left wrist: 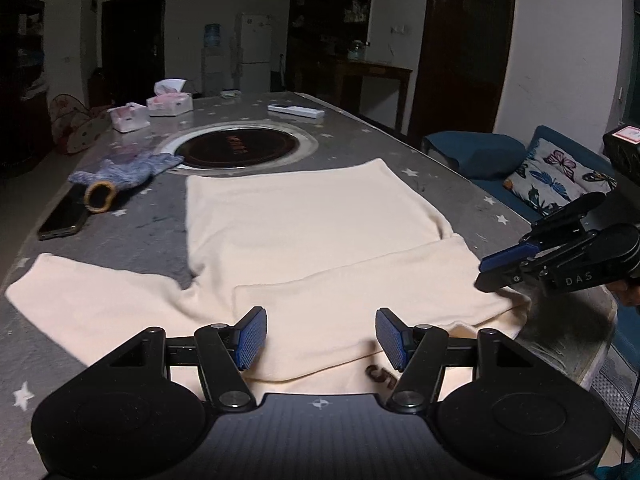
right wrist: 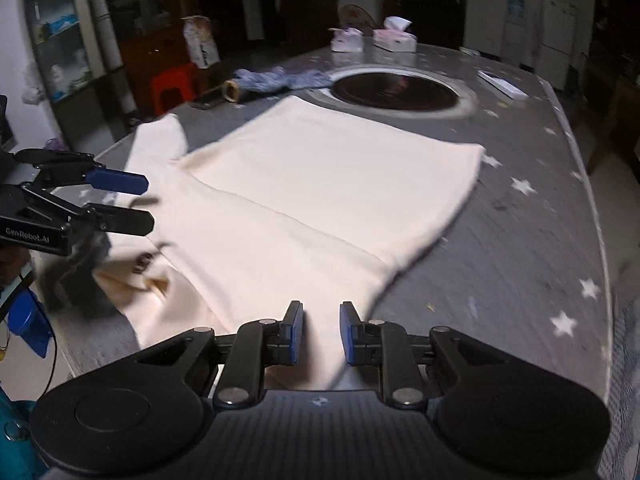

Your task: Fold clothes

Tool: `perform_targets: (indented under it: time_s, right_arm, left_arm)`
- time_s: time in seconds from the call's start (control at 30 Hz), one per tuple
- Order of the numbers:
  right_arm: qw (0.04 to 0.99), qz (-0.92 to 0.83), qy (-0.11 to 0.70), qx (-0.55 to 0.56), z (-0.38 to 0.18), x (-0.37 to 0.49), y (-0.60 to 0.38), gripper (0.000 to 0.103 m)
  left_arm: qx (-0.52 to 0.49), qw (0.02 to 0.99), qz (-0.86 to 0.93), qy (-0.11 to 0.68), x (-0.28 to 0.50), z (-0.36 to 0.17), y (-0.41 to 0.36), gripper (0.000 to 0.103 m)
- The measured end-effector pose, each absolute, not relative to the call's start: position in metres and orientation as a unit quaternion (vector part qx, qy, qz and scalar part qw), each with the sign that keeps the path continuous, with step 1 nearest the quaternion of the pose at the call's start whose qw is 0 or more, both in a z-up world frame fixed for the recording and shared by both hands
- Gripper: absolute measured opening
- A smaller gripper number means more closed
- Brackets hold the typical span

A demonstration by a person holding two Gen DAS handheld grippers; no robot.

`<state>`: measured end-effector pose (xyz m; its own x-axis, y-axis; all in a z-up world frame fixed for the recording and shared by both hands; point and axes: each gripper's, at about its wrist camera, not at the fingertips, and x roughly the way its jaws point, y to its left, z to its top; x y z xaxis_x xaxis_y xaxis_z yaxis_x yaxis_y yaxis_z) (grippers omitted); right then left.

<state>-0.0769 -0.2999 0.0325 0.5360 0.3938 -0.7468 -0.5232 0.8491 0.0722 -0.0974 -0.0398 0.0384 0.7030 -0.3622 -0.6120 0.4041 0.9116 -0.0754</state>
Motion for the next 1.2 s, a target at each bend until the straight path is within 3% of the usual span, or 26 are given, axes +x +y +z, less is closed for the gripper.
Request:
perform_targets:
  time_s: [0.43, 1.0, 1.2]
  right_arm:
    - [0.888, 0.264, 0.37, -0.07, 0.031, -0.046, -0.289, 0.019]
    - [0.884, 0.272, 0.371, -0.091, 0.028, -0.052, -0.27, 0.026]
    - [0.87, 0.315, 0.363, -0.11, 0.041, -0.078, -0.261, 0.026]
  left_arm:
    - [0.021, 0.908, -0.222, 0.355, -0.079, 0.021, -0.059, 0.062]
    - [-0.032, 0.936, -0.093, 0.338, -0.079, 0.034, 0.031, 0.062]
    - [-0.024, 0.935, -0.107, 0.336, -0.094, 0.036, 0.029, 0.062]
